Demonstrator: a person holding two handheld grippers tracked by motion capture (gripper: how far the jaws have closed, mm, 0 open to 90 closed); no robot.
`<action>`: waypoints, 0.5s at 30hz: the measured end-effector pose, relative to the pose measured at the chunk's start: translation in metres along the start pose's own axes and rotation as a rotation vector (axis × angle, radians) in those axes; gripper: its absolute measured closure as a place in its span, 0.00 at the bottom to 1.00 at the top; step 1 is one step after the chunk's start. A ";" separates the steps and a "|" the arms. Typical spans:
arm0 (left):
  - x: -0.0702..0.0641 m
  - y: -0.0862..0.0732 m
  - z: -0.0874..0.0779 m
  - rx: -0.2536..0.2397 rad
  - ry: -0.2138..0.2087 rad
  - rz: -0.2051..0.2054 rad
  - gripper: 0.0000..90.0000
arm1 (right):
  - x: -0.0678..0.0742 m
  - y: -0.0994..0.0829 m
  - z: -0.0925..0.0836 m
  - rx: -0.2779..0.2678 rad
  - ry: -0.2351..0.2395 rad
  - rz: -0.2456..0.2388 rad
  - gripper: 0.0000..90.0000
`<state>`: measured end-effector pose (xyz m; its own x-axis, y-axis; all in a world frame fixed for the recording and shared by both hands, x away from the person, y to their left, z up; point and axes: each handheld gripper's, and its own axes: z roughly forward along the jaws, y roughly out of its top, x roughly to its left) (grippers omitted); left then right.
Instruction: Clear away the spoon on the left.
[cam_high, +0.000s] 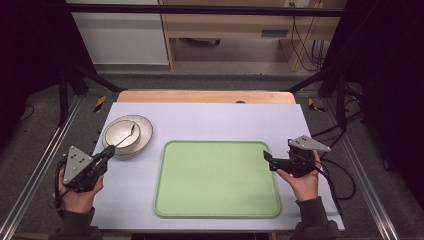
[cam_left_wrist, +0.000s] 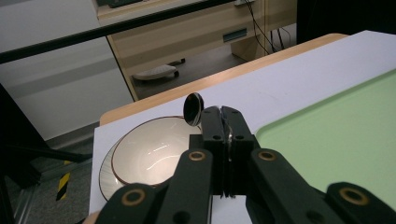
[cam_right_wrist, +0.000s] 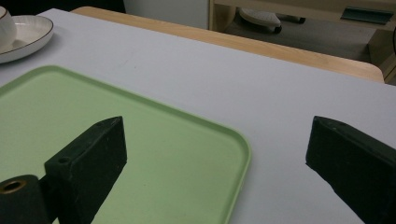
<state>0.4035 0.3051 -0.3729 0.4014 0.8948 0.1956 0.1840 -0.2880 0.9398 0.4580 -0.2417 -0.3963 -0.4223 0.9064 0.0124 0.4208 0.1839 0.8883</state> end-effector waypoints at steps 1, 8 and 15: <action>-0.001 0.000 0.000 0.000 -0.004 -0.002 0.99 | 0.000 0.000 0.000 0.001 -0.001 0.001 0.06; -0.008 0.002 0.001 -0.002 -0.024 0.012 0.99 | -0.001 0.000 0.000 -0.001 -0.003 -0.002 0.06; -0.015 0.005 0.001 -0.007 -0.042 0.030 0.99 | -0.001 0.000 -0.001 -0.004 -0.002 0.001 0.06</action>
<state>0.3991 0.2900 -0.3712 0.4442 0.8705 0.2119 0.1652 -0.3121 0.9356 0.4578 -0.2425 -0.3956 -0.4200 0.9075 0.0124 0.4184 0.1815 0.8899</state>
